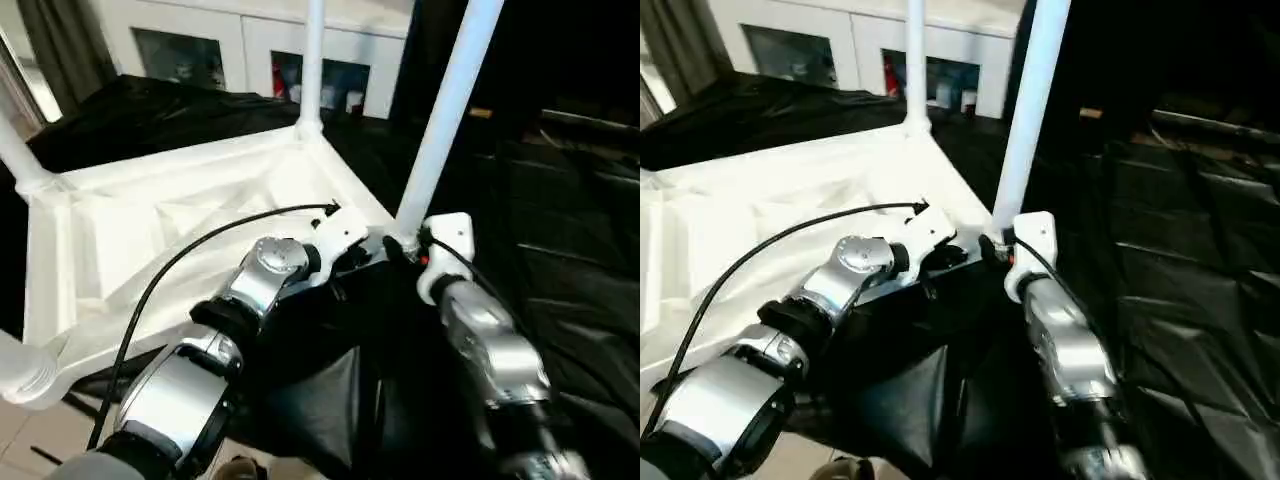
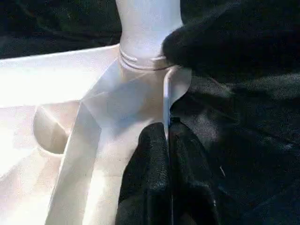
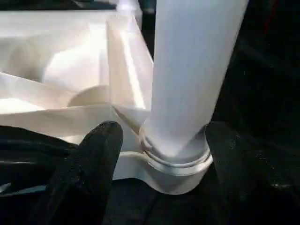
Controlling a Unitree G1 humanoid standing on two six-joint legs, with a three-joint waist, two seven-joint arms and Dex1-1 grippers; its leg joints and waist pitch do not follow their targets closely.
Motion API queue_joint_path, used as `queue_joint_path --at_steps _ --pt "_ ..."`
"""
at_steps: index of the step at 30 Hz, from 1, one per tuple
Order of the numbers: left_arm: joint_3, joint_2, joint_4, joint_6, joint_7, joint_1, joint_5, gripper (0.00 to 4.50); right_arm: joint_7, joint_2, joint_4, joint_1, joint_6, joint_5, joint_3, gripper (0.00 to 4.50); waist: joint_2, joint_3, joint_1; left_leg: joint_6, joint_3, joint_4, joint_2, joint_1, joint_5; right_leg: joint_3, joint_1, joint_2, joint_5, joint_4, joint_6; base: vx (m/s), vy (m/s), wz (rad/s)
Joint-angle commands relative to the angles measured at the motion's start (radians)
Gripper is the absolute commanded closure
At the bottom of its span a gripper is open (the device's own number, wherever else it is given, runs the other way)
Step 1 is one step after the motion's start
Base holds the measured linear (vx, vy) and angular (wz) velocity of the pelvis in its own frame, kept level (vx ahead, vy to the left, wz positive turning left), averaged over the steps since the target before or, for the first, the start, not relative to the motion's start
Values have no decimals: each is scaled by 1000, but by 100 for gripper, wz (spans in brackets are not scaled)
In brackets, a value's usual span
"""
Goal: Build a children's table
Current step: Rotate leg to tighten
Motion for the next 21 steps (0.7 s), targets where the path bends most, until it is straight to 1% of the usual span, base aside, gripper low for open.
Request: queue_joint_path --at_steps 1,2,3,4,5,6,7,8,9,10,11,12,13,14,15,16,17,18,19,20,21 --pt "55 -11 -59 -60 -42 3 -73 422 46 -26 -79 31 19 28 4 130 -10 -82 8 50 -16 -54 30 23 -210 34 53 -52 -97 -71 -190 0 0 0" --pt "62 -5 -85 -48 -67 14 -90 394 80 -44 -116 54 31 39 17 128 -6 -83 7 54 -17 -54 30 19 -204 32 55 -52 -81 -68 -201 0 0 0" --pt "67 1 -105 -29 -84 22 -101 394 102 -54 -137 68 39 48 27 128 -3 -84 10 55 -17 -53 31 22 -208 32 54 -51 -78 -68 -208 0 0 0" --pt "70 4 -118 -18 -96 28 -108 394 117 -61 -153 77 44 54 35 128 -2 -84 8 54 -18 -53 32 22 -214 32 52 -52 -77 -67 -220 0 0 0" --pt "69 14 -150 -2 -121 44 -118 376 141 -70 -175 91 54 63 48 128 -1 -84 9 49 -18 -54 35 24 -229 31 51 -51 -82 -68 -227 0 0 0" --pt "66 22 -177 2 -134 56 -121 376 156 -75 -185 97 58 68 59 128 -1 -83 8 49 -17 -54 35 24 -236 32 50 -50 -87 -68 -229 0 0 0" --pt "66 29 -194 12 -138 64 -123 351 162 -75 -187 98 58 69 64 128 -1 -81 6 43 -18 -57 34 21 -251 31 51 -50 -107 -69 -227 0 0 0" --pt "65 45 -238 37 -146 84 -128 348 177 -75 -191 102 58 72 77 128 0 -78 1 39 -18 -60 37 23 -269 32 48 -50 -128 -71 -223 0 0 0" --pt "67 70 -302 71 -156 114 -135 348 191 -73 -195 105 60 74 92 128 -4 -76 1 35 -18 -60 37 23 -278 31 47 -51 -146 -71 -221 0 0 0" --pt "76 107 -388 128 -177 155 -150 348 195 -67 -187 99 57 70 106 128 -4 -73 -1 29 -17 -61 34 22 -296 33 45 -50 -200 -76 -207 0 0 0" --pt "76 107 -388 128 -177 155 -150 338 195 -67 -187 99 57 70 106 128 0 -75 -4 19 -19 -63 36 21 -292 33 45 -52 -216 -75 -201 0 0 0" --pt "80 120 -420 150 -185 170 -155 324 195 -64 -184 98 56 69 110 128 1 -74 -6 15 -17 -62 34 23 -297 34 41 -48 -229 -78 -193 0 0 0" --pt "94 178 -549 241 -216 236 -182 311 191 -48 -166 82 52 66 118 128 -5 -74 -4 3 -19 -64 39 28 -304 34 40 -53 -236 -72 -193 0 0 0" --pt "103 222 -642 308 -240 286 -204 306 188 -35 -150 68 52 66 120 128 -3 -70 -13 -3 -24 -72 40 16 -303 31 44 -54 -262 -69 -188 0 0 0" --pt "111 267 -736 371 -262 338 -226 306 185 -26 -133 52 50 64 125 128 1 -67 -16 -4 -24 -73 38 18 -313 32 38 -51 -285 -74 -180 0 0 0" --pt "122 313 -820 422 -278 389 -241 306 181 -16 -107 31 44 60 128 128 -12 -62 -24 -8 -22 -73 39 22 -330 32 30 -47 -307 -77 -173 0 0 0" --pt "128 338 -861 448 -288 416 -250 290 177 -10 -90 17 40 57 129 128 -1 -62 -27 -16 -23 -76 38 22 -332 34 29 -46 -321 -77 -171 0 0 0" --pt "134 364 -905 475 -298 445 -260 290 173 -4 -70 2 35 53 129 128 -4 -63 -27 -22 -21 -73 40 27 -332 34 24 -46 -313 -73 -171 0 0 0" --pt "149 412 -990 523 -316 499 -282 276 162 10 -21 -32 16 49 125 128 -13 -52 -29 -20 -18 -76 36 25 -340 35 18 -38 -324 -80 -161 0 0 0" --pt "159 441 -1041 551 -327 532 -296 267 154 20 11 -55 3 47 120 128 -2 -55 -27 -30 -20 -78 38 28 -345 37 18 -42 -322 -75 -162 0 0 0" --pt "159 441 -1041 551 -327 532 -296 263 154 20 11 -55 3 47 120 128 -2 -57 -28 -34 -20 -76 37 29 -340 37 16 -41 -309 -72 -162 0 0 0"
